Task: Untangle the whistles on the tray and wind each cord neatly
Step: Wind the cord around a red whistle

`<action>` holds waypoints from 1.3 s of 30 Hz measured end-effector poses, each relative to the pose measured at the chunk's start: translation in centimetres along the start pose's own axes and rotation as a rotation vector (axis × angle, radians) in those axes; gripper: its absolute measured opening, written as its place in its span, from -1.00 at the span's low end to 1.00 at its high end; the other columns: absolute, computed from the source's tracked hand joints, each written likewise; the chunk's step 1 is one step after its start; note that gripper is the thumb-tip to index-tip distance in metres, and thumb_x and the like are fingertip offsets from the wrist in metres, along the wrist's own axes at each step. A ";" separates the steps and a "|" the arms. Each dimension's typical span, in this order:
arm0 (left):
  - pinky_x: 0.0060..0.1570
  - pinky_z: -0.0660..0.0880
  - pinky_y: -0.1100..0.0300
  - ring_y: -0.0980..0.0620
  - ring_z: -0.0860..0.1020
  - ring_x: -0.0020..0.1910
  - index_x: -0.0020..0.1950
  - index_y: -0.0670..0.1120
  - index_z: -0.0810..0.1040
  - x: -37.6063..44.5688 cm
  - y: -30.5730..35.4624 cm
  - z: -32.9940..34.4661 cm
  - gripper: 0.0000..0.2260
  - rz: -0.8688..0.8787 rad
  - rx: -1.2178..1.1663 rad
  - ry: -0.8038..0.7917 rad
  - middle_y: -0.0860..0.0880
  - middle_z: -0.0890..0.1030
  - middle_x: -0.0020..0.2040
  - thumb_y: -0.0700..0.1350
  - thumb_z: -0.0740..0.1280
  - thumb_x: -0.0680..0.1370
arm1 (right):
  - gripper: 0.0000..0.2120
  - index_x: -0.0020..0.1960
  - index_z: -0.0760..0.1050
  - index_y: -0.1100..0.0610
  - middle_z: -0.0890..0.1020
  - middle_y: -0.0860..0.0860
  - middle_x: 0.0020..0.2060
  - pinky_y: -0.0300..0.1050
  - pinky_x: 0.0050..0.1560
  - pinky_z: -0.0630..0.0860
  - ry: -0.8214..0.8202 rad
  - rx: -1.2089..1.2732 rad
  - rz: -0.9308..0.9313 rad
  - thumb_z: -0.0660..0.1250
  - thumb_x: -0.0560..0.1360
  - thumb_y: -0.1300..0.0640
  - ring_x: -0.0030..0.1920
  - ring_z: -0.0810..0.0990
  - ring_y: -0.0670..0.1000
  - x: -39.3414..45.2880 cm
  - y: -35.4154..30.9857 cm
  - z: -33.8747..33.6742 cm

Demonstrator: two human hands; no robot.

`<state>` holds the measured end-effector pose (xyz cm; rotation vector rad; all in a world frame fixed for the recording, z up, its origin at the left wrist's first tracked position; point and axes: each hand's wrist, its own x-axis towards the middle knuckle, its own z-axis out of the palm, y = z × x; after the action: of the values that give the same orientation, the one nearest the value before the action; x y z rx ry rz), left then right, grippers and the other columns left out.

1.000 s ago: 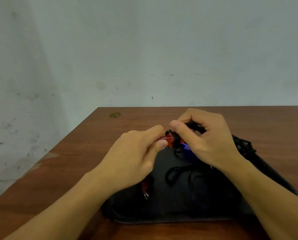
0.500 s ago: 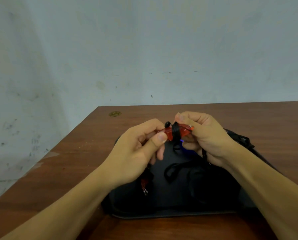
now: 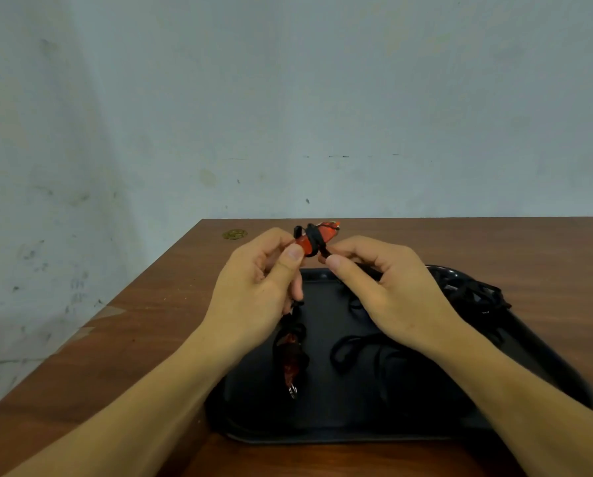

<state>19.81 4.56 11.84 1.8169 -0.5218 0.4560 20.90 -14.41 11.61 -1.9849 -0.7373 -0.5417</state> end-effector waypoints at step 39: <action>-0.37 0.44 0.21 0.05 0.53 -0.35 -0.06 -0.05 0.50 -1.3 1.1 -0.2 -0.83 0.251 0.229 -0.253 -0.02 0.56 -0.30 -0.06 0.19 0.67 | -0.70 -0.36 0.51 0.13 0.30 0.02 -0.48 -0.26 -0.53 0.04 -0.068 0.762 0.422 0.44 0.34 -0.08 -0.52 0.13 -0.11 0.2 -0.8 -0.8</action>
<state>18.13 4.66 12.01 2.0521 -0.9104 0.4732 20.49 -14.72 12.59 -1.3756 -0.4435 0.0690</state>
